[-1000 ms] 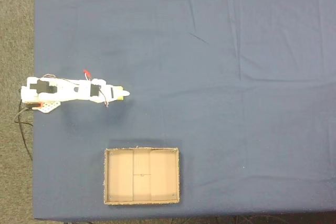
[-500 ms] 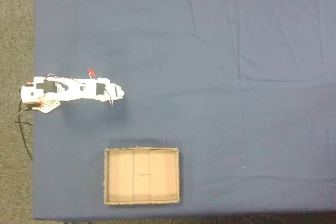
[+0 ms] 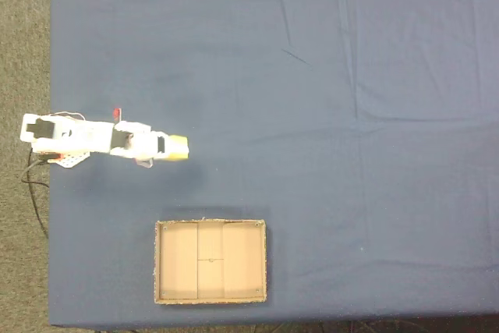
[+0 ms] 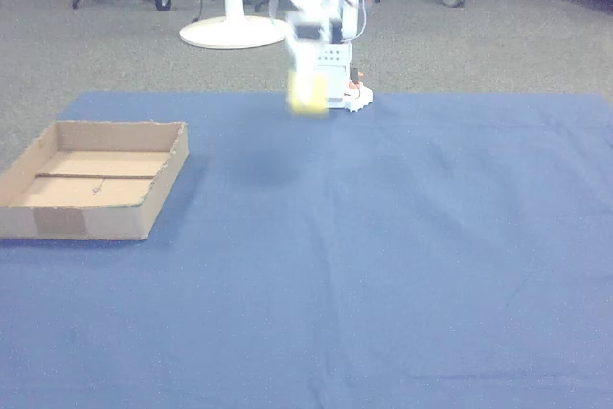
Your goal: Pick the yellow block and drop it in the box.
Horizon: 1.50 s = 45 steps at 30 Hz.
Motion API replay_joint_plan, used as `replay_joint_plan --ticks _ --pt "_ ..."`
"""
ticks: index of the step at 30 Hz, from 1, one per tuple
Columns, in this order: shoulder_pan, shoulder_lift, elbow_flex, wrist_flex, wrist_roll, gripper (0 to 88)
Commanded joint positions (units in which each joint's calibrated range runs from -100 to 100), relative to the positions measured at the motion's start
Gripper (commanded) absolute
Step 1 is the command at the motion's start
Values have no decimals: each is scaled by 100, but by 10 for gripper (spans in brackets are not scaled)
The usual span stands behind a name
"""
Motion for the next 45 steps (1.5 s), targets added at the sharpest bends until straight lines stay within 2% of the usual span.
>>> replay_joint_plan --ticks 1,5,8,12,18,21,23,27,30,33,37,40,43,44,45 --pt "972 -800 -513 -570 132 156" --pt "2136 -496 -549 -1918 249 160" --pt "2671 576 -1282 -2017 405 156" --pt "3245 2493 -3291 -1546 557 152" --pt "3599 5321 -7364 41 630 153" --pt "3795 6182 -8250 -66 742 156" --pt "3858 6461 -8323 -339 825 158" --pt "3795 6815 -8441 -182 933 163" --pt "3709 7001 -8404 -637 938 199" --pt "3654 6799 -8042 -579 1006 442" --pt "3473 6047 -7273 -289 1016 530" --pt "3268 5262 -6540 41 1016 529" --pt "2789 3548 -5128 380 845 498" --pt "2561 2873 -4540 422 772 440" --pt "2277 2071 -3807 414 635 322"
